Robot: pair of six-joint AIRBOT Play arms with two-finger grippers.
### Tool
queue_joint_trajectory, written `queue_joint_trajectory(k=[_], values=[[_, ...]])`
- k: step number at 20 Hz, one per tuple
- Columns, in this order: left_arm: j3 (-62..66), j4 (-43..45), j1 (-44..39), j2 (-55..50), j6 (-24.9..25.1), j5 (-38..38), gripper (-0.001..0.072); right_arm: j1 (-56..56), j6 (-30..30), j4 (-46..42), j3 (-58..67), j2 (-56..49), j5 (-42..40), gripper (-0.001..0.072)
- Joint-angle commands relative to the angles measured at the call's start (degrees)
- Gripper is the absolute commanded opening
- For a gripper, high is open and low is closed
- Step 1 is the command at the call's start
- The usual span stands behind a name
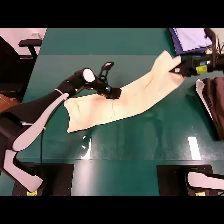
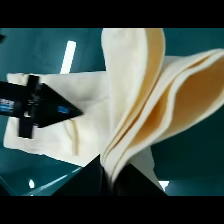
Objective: Fold the shirts.
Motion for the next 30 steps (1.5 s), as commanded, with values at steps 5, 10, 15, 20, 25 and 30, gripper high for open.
queue_joint_trajectory(k=[5,10,15,20,25,30], values=[[3.0,-2.1,-2.8,-4.8,-1.4,1.2,0.0023,13.2,3.4,2.0,9.3,2.1,-2.2,0.0015],[3.0,-1.7,-2.3,-4.6,-1.3,1.8,0.0023,19.3,3.4,2.1,9.6,2.1,-6.0,0.0015],[3.0,10.5,7.4,6.4,-1.8,-6.3,0.0023,25.2,3.4,2.1,9.6,1.9,-9.5,0.0015],[3.0,17.2,23.4,25.3,-1.9,-8.8,0.0024,40.5,2.9,2.2,9.6,-5.5,-17.9,0.0015],[3.0,19.1,33.7,36.9,-1.9,-9.9,0.0024,55.1,-2.1,4.9,9.6,-17.0,-31.9,0.0484],[2.9,19.0,35.8,38.6,-1.8,-12.8,0.0025,50.8,-0.6,-4.3,8.4,-17.0,-20.0,0.0571]])
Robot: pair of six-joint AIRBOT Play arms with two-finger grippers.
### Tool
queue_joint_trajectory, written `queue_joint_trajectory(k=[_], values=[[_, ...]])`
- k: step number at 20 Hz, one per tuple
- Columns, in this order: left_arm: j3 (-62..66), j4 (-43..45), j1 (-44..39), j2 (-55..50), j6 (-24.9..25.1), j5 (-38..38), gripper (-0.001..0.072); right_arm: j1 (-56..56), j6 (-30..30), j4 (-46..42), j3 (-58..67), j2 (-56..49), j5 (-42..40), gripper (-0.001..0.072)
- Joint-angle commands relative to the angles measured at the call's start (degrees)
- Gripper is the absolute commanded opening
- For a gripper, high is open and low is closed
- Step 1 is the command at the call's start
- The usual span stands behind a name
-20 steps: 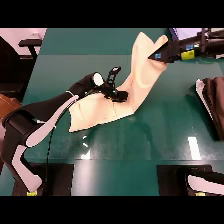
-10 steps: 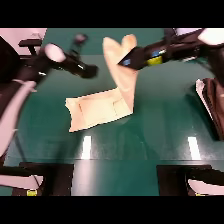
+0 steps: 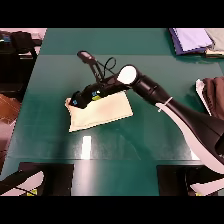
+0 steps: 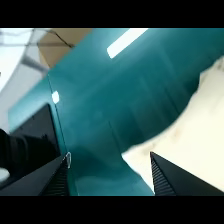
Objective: Fold the shirts.
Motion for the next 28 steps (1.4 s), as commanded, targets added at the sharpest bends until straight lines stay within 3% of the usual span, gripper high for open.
queue_joint_trajectory(k=[1,5,10,14,21,23,25,28], values=[[0.0,0.4,1.7,1.7,0.2,-2.6,0.0024,-3.9,1.6,-8.5,-2.8,1.2,5.4,0.0571],[0.0,0.3,1.7,1.7,0.6,-3.2,0.0025,-18.5,8.7,-17.7,-16.0,8.0,6.6,0.0573],[-0.5,-1.2,1.7,1.4,0.6,-3.6,0.0024,-34.1,8.6,-10.4,-25.7,7.1,6.6,0.0618],[-0.5,-3.0,1.5,0.5,0.6,-3.5,0.0024,-34.0,8.2,-6.5,-20.5,-0.8,11.6,0.0611],[-0.5,-3.7,1.5,0.3,0.6,-4.3,0.0025,-23.1,7.4,3.3,-7.8,-15.0,15.4,0.0561],[-0.5,-4.2,1.5,0.3,1.0,-4.8,0.0024,-20.7,6.8,3.6,-5.3,-17.1,16.0,0.0336],[-0.5,-4.4,1.5,0.3,1.0,-5.7,0.0024,-19.3,6.6,3.5,-3.3,-17.6,15.5,0.0026],[-0.5,-4.0,0.6,0.3,1.1,-6.4,0.0023,-20.2,6.7,2.6,1.1,-16.7,16.1,0.0015]])
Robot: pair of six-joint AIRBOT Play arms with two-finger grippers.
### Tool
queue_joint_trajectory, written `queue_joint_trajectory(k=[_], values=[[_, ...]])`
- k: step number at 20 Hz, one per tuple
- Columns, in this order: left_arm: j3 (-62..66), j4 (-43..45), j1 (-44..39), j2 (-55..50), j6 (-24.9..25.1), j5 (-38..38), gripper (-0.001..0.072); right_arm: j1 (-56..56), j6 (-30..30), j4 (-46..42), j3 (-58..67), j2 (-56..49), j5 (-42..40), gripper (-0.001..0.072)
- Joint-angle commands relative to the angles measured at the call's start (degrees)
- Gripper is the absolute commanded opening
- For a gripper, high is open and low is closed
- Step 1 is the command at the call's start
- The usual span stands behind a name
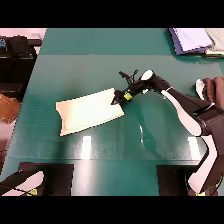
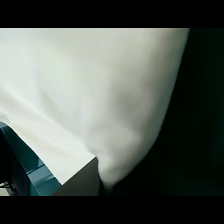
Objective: Fold the shirts.
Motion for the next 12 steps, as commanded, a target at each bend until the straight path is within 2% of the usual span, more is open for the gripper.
queue_joint_trajectory(k=[1,8,12], values=[[0.0,0.1,-1.8,0.0,0.5,-0.9,0.0023,-0.8,0.0,-0.9,5.3,0.9,0.5,0.0015],[0.0,0.0,-14.0,-0.1,1.6,3.1,0.0024,-19.6,4.9,-11.7,10.8,15.3,1.4,0.0015],[0.0,-1.3,-15.2,-0.1,1.5,4.5,0.0024,-35.3,7.4,-19.2,10.8,22.7,3.9,0.0015]])
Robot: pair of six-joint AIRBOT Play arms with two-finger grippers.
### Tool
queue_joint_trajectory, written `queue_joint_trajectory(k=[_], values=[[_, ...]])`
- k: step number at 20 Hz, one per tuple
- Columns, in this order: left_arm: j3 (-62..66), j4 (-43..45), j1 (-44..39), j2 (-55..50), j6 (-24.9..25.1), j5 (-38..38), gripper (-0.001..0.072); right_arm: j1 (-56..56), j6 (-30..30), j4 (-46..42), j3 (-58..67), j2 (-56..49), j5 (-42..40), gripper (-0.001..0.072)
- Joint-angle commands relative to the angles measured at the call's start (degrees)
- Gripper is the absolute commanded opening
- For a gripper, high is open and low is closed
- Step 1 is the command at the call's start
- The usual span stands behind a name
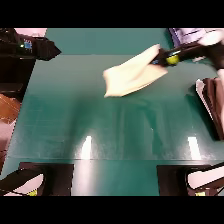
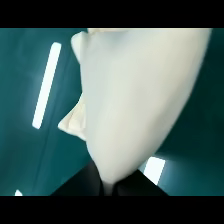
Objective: Fold the shirts.
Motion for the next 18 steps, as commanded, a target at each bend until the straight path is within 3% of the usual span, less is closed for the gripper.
queue_joint_trajectory(k=[1,9,18], values=[[0.0,-1.3,-1.5,0.0,-0.1,1.6,0.0024,-13.9,2.3,-6.9,0.4,6.2,2.1,0.0015],[0.0,-1.3,-1.5,0.0,-0.5,1.6,0.0024,-38.3,2.3,-6.6,0.4,8.8,0.1,0.0015],[0.0,-1.6,-1.5,0.0,-1.9,1.6,0.0024,-40.8,2.0,-6.1,0.5,12.1,-10.6,0.0015]])
